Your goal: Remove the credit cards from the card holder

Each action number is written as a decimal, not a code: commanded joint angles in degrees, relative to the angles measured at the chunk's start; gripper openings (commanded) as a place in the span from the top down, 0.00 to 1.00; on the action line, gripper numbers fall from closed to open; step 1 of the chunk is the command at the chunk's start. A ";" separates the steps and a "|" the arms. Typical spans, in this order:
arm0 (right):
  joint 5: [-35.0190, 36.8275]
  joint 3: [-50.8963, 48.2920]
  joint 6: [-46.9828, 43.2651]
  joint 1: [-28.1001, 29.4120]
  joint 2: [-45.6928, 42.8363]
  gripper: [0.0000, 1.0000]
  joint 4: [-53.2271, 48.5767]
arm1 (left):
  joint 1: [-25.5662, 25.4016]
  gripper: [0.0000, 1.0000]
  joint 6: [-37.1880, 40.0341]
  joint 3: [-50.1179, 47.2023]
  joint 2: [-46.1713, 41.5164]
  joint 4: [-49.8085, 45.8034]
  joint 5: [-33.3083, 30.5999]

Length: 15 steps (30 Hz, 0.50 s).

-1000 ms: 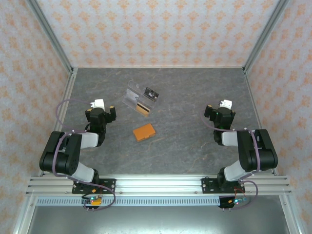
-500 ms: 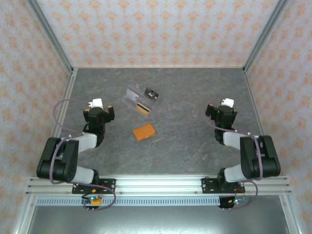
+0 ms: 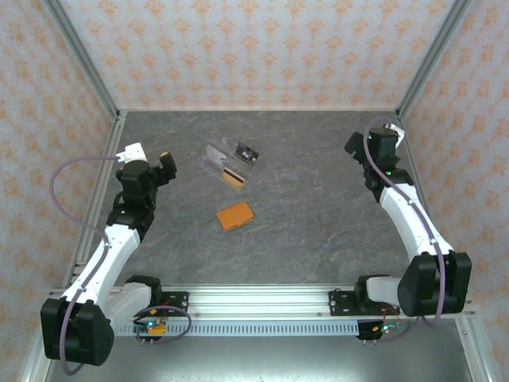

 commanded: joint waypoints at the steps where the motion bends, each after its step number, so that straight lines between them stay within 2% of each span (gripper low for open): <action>1: -10.49 3.27 2.30 5.03 3.90 0.05 -11.64 | -0.14 0.00 -3.60 0.28 -0.62 -7.04 3.32; 6: -8.95 5.83 0.21 19.19 9.01 0.04 -12.12 | -0.09 0.00 -4.65 -0.56 0.11 -6.61 4.21; 10: -7.58 9.45 -0.73 29.58 16.47 0.05 -12.33 | -0.14 0.00 -6.19 0.07 1.71 -7.28 4.36; 15: -4.79 17.30 -3.54 39.25 27.27 0.09 -15.26 | -0.14 0.00 -7.42 1.41 4.05 -8.39 5.31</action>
